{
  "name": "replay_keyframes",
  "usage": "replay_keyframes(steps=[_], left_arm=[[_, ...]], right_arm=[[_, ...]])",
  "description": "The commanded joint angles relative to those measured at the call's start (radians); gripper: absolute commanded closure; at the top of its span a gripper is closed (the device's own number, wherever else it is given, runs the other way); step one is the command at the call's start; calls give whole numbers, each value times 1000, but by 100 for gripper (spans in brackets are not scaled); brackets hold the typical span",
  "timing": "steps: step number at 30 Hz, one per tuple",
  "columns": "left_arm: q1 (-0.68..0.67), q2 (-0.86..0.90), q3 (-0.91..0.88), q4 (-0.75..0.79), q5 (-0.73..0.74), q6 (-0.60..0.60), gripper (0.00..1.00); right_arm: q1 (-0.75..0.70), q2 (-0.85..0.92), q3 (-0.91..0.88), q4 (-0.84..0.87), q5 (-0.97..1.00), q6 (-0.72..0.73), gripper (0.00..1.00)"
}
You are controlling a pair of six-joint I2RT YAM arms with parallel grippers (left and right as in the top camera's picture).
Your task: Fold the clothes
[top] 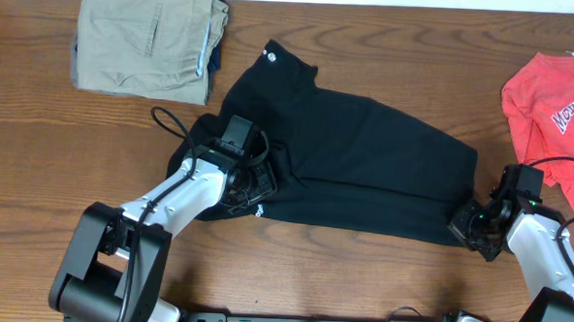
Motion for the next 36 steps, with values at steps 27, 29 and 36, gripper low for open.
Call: replay_keyframes(steps=[27, 29, 36], left_arm=[[7, 71, -74, -37, -121, -1, 33], [7, 71, -74, -36, -121, -1, 33], [7, 72, -74, -34, -127, -1, 33]], right_arm=[[-9, 4, -11, 142, -8, 46, 97], [-9, 4, -11, 166, -7, 46, 97], [-9, 4, -11, 229, 18, 64, 97]])
